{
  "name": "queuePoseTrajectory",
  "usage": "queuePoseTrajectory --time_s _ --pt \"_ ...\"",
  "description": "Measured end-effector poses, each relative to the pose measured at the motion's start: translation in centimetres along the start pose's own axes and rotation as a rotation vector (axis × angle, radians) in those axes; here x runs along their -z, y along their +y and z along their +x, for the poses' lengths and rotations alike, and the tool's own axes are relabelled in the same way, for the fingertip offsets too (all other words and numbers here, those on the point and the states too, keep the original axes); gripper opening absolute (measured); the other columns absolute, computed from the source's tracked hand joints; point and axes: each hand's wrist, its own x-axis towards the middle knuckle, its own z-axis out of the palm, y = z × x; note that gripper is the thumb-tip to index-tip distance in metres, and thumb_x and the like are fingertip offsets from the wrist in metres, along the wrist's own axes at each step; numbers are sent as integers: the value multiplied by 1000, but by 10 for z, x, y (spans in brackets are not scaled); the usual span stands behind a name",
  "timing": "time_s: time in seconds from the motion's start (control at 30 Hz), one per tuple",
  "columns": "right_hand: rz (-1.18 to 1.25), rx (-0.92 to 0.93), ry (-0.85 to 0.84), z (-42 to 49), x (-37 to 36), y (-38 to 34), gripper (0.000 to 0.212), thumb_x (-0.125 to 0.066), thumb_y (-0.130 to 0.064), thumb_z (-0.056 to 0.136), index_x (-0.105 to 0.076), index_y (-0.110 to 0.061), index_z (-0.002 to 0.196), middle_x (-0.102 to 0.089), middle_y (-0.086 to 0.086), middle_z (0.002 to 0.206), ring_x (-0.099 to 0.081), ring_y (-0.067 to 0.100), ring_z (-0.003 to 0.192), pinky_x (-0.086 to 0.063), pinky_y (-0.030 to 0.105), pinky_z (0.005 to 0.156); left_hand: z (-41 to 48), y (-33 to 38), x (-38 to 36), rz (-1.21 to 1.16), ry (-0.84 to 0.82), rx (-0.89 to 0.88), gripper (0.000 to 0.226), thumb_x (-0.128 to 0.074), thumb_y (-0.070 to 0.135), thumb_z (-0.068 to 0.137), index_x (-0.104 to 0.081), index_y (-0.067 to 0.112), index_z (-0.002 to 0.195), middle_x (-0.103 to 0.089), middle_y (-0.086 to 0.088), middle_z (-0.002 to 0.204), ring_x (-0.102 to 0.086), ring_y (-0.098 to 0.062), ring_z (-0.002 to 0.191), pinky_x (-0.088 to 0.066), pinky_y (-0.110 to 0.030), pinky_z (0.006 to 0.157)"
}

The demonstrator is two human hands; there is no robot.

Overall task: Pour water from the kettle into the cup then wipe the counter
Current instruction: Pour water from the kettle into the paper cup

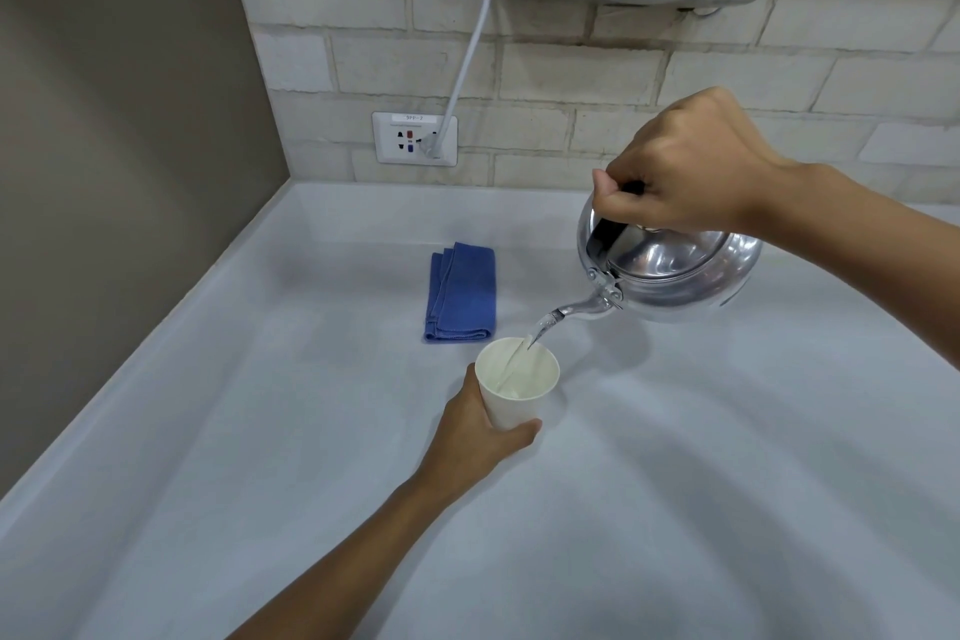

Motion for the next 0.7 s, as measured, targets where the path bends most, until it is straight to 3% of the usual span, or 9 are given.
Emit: queuePoseTrajectory --time_s 0.23,0.57,0.7 --pt "-13 3 -2 0 3 0 45 -39 -20 82 -34 -10 39 -39 17 32 -19 21 39 -8 19 49 0 0 -1 5 12 -6 72 -80 38 60 -37 39 117 -55 16 111 -53 -5 102 -41 -6 73" --pt "-36 3 -26 1 5 3 47 -38 -21 83 -40 -7 38 -42 17 32 -23 21 36 -7 17 49 -1 1 0 -17 6 -15 69 -81 31 62 -38 39 114 -54 24 106 -53 2 98 -39 2 72" --pt "-39 4 -21 0 6 2 47 -38 -21 83 -40 -7 38 -41 17 33 -21 22 37 -6 17 50 -1 2 0 -15 6 -6 69 -81 32 62 -38 36 117 -55 16 110 -54 -4 101 -40 0 72"
